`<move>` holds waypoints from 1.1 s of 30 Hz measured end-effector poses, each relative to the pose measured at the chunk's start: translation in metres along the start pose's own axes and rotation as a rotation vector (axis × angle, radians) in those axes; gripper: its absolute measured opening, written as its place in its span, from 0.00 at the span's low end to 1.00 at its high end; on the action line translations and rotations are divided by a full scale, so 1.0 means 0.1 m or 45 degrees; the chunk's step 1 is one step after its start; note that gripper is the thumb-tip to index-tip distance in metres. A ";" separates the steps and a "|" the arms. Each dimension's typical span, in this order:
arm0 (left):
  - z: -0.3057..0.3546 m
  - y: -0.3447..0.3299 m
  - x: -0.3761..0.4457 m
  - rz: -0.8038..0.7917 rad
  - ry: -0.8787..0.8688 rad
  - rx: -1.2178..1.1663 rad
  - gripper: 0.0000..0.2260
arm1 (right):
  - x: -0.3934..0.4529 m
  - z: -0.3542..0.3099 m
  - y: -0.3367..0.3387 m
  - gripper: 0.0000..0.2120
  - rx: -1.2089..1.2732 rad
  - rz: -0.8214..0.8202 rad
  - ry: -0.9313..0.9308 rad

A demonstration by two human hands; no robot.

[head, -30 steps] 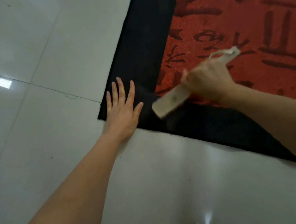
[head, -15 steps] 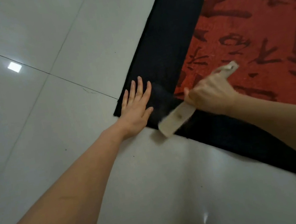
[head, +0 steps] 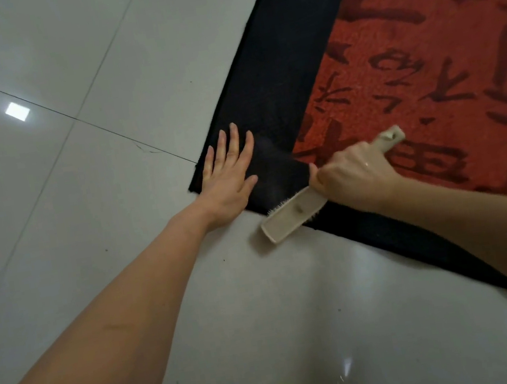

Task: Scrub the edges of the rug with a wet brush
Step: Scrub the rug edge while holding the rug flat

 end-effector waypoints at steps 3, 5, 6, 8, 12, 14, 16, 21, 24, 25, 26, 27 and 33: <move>0.01 -0.01 0.01 0.012 0.008 0.022 0.32 | 0.20 0.24 0.13 0.21 -0.187 0.034 -0.021; 0.01 -0.01 0.02 0.015 0.009 0.038 0.32 | 0.18 0.16 0.16 0.16 -0.017 0.018 -0.099; 0.00 -0.02 0.02 0.013 0.005 0.041 0.32 | 0.11 -0.01 0.12 0.14 0.026 -0.045 -0.046; 0.00 -0.03 0.01 0.027 0.002 0.041 0.32 | 0.00 -0.19 0.03 0.16 0.163 0.143 0.162; -0.01 0.02 0.00 0.024 -0.068 -0.011 0.36 | 0.15 0.33 0.20 0.20 0.375 0.204 -0.417; -0.08 0.02 -0.06 0.061 -0.031 0.023 0.45 | 0.17 0.47 0.26 0.26 0.592 0.198 -0.768; -0.19 0.00 -0.15 0.134 0.131 0.070 0.55 | 0.22 0.38 0.27 0.22 0.804 0.159 -0.754; -0.23 -0.02 -0.18 0.131 0.231 0.056 0.66 | 0.19 -0.34 0.16 0.27 0.765 0.036 -0.322; -0.24 -0.05 -0.16 0.111 0.233 0.071 0.68 | 0.09 -0.35 0.14 0.27 0.689 -0.097 -0.103; -0.24 -0.06 -0.17 0.114 0.227 0.082 0.68 | 0.15 -0.15 0.16 0.26 0.684 -0.094 -0.193; -0.25 -0.05 -0.18 0.116 0.219 0.089 0.68 | 0.22 0.00 0.19 0.26 0.697 -0.055 -0.348; -0.25 -0.05 -0.18 0.117 0.216 0.090 0.68 | 0.25 0.02 0.19 0.27 0.715 -0.026 -0.472; -0.23 -0.05 -0.19 0.122 0.233 0.080 0.69 | 0.10 -0.30 0.17 0.31 0.627 -0.153 -0.132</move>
Point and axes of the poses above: each hand's wrist, its own x-axis towards the middle knuckle, its own y-axis out of the back of the hand, z = x × y, the point moved 3 cm from there along x, towards the middle knuckle
